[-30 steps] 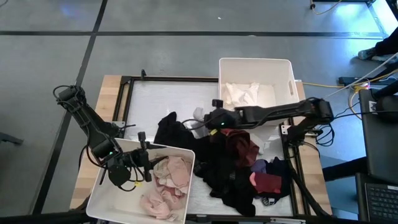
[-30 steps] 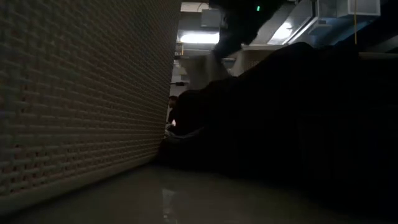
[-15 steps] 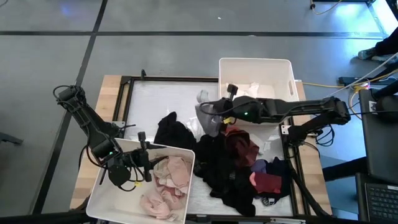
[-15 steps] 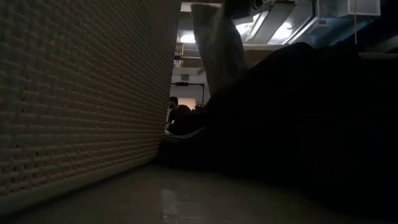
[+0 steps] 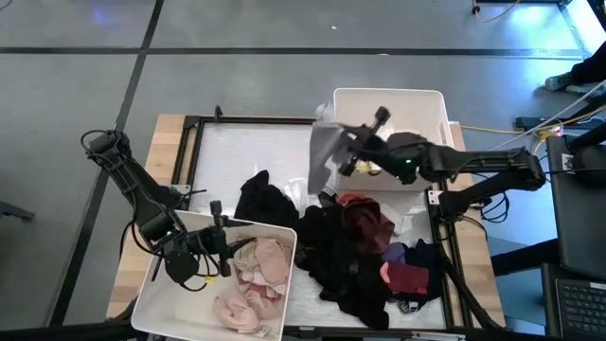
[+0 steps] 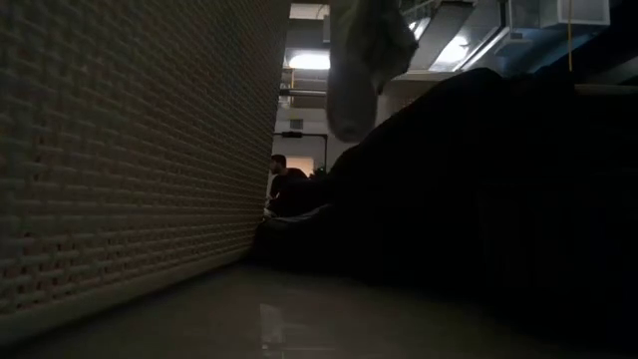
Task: Sort clothes
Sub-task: Put the gray pants into the top white bin
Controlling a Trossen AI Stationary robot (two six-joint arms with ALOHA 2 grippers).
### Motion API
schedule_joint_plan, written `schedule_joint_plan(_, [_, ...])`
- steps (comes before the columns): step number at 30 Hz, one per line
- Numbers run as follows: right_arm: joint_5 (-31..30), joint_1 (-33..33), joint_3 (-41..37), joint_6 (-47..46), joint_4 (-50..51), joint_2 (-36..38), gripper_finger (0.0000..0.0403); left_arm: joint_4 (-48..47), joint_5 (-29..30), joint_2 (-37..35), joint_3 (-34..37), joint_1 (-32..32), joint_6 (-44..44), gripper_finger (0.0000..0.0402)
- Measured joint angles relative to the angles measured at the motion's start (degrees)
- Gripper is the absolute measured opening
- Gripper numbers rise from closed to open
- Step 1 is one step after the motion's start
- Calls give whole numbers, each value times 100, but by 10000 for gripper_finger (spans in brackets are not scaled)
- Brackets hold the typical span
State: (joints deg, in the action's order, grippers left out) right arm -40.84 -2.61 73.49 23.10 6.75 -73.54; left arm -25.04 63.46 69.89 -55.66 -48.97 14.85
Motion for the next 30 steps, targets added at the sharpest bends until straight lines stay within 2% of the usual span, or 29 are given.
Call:
schedule_joint_plan(9, [-1462, 4, 0, 1568, -774, 560, 18, -2, -2, 0, 0, 0, 0, 156])
schedule_joint_plan(14, [-2054, 164, 0, 1886, -722, 918, 18, -2, -1, 0, 0, -1, 5, 156])
schedule_joint_plan(18, [-2309, 488, 0, 1891, -397, 1161, 18, 0, 0, 0, 0, 0, 11, 156])
schedule_joint_plan(21, [-2450, 781, 0, 1572, 29, 1263, 18, 0, 0, 0, 0, 0, 15, 156])
schedule_joint_plan(25, [-2438, 1291, 0, 641, 1071, 1352, 18, -1, 0, 0, 0, 0, 15, 156])
schedule_joint_plan(27, [-2305, 1566, 0, 42, 1755, 1357, 18, -2, -2, 0, 0, -2, 2, 156])
schedule_joint_plan(30, [-1755, 1968, -4, -934, 2798, 1335, 19, -2, 0, 0, 0, 0, 9, 156])
